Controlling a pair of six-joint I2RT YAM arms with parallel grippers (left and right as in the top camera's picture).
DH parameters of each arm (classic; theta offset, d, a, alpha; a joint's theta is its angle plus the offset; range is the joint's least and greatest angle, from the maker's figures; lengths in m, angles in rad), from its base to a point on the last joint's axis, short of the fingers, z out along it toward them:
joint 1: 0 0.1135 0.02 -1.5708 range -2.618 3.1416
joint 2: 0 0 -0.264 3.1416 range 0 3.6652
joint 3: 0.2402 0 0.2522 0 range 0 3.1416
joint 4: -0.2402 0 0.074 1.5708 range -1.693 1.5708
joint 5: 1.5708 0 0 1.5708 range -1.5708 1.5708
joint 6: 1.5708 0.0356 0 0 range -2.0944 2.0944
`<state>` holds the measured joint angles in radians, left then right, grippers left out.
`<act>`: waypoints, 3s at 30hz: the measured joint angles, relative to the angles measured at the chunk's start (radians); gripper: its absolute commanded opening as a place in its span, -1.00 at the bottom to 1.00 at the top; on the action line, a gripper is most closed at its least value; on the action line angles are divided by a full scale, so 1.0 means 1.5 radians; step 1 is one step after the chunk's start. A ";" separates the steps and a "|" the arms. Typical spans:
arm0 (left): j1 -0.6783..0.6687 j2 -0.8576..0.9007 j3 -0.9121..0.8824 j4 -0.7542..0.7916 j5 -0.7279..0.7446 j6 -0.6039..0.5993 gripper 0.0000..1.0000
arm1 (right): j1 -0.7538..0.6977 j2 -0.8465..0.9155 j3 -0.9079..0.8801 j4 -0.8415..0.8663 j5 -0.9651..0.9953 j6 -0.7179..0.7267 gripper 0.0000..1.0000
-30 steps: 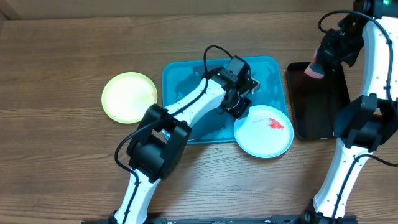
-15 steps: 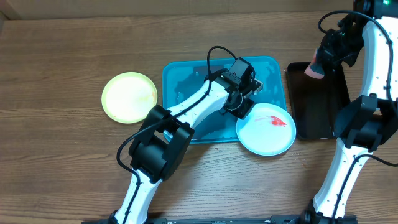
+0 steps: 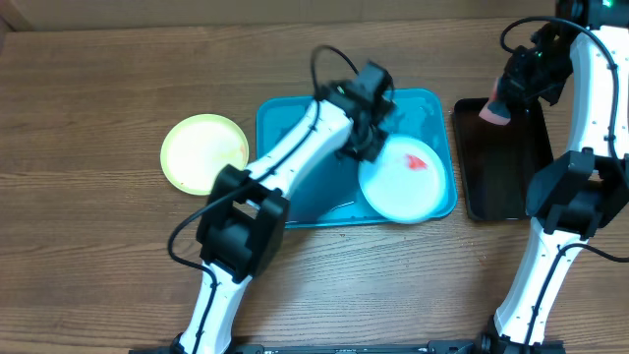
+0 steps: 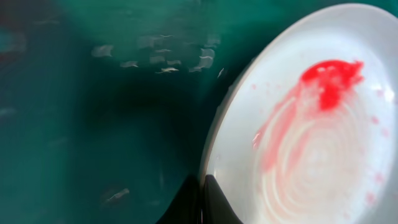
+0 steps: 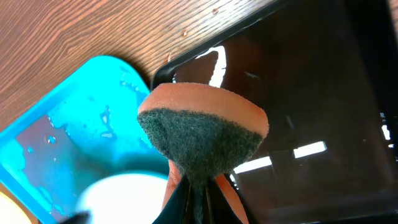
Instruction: Clean dirty plates on tray and stack at the side
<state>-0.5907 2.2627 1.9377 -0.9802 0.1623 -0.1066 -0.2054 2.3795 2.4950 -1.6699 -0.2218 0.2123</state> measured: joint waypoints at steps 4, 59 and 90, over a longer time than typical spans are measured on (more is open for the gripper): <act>0.049 0.000 0.063 -0.051 -0.054 -0.026 -0.92 | 0.028 0.000 0.000 0.001 0.000 0.000 -0.92; 0.023 -0.254 -0.313 0.107 -0.082 -0.478 -0.34 | 0.202 0.000 0.000 0.006 0.029 -0.002 -0.92; -0.021 -0.234 -0.469 0.253 -0.157 -0.715 -0.64 | 0.202 0.000 0.000 -0.001 0.028 -0.002 -0.92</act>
<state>-0.6224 1.9121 1.2343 -0.6003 -0.0738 -1.1790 0.0982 2.3795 2.4950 -1.6718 -0.1791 0.2096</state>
